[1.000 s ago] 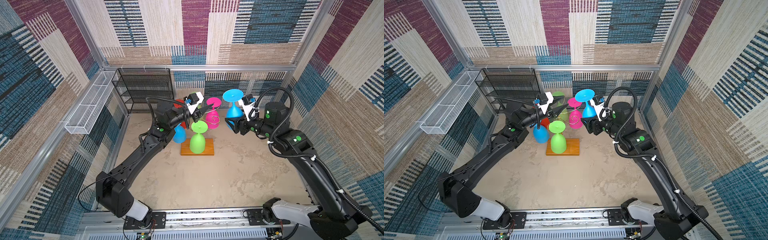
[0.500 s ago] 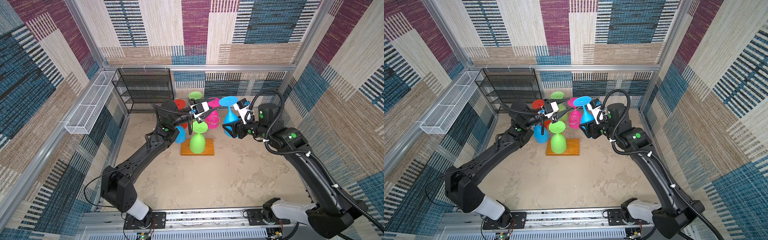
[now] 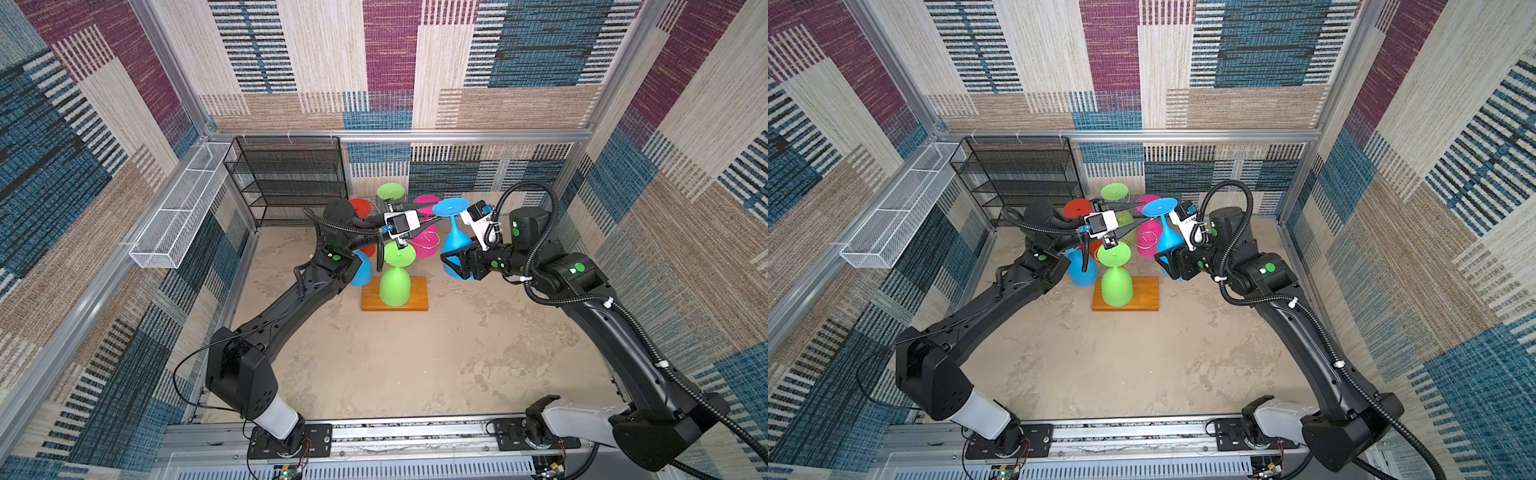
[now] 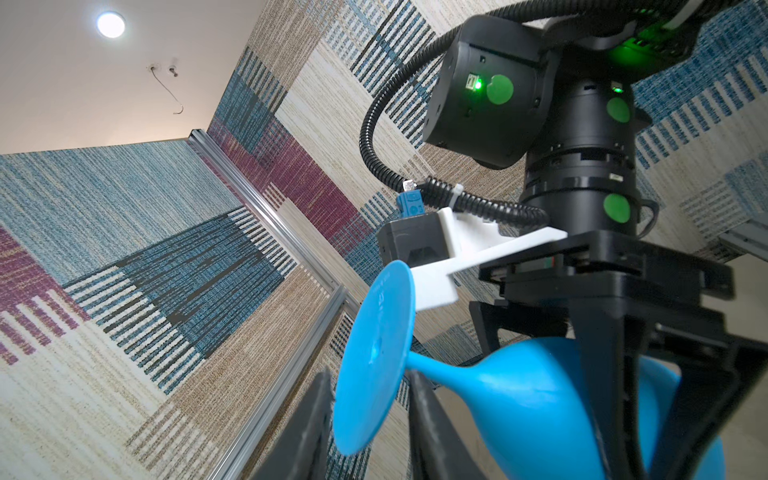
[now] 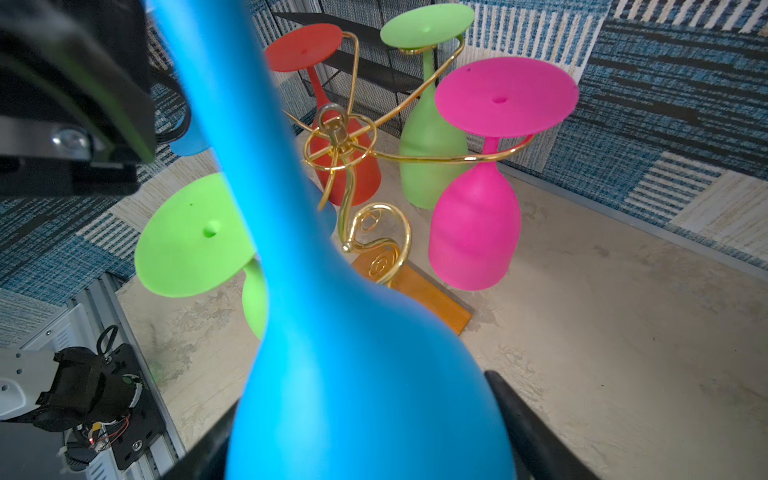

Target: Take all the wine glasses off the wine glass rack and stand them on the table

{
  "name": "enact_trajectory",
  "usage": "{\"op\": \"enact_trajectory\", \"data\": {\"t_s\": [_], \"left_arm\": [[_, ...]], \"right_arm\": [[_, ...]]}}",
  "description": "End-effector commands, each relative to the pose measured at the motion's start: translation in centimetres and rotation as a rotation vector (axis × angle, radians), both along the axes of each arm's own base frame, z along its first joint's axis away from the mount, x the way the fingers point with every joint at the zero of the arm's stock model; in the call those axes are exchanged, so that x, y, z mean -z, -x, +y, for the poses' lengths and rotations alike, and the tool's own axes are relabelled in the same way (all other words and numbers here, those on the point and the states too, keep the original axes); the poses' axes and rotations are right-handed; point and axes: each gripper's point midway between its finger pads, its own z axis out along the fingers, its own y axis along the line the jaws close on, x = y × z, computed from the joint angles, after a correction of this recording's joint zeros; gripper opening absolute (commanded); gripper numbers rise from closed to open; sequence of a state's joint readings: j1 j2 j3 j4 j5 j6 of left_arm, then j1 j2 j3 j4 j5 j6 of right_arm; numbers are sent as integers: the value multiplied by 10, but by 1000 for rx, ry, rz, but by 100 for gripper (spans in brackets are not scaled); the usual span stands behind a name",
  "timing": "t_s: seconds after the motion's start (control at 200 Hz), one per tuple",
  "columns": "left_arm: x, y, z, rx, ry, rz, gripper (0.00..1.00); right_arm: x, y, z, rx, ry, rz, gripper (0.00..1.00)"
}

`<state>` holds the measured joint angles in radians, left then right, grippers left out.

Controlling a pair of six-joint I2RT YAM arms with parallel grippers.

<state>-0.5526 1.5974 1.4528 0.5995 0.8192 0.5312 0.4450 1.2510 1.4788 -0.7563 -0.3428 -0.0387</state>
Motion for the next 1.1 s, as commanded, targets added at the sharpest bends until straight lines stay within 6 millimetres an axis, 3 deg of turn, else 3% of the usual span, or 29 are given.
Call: {"op": "enact_trajectory", "data": {"t_s": [0.0,0.331,0.711,0.801,1.002,1.097], "left_arm": [[-5,6,-3,26,4,-55,31],[1,6,-10,27,-9,-84,21],[-7,8,-8,14,20,-123,0],[-10,8,-7,7,32,-127,0],[-14,5,-1,-34,55,-105,0],[-17,0,6,-79,74,-55,0]], "right_arm": [[-6,1,2,-7,-24,-4,38],[-4,5,5,-23,-37,12,39],[-9,7,8,-40,-49,6,43],[-10,9,10,-51,-61,7,52],[-27,13,12,-55,-126,-24,85],[-35,14,13,-54,-154,-28,94]]}}
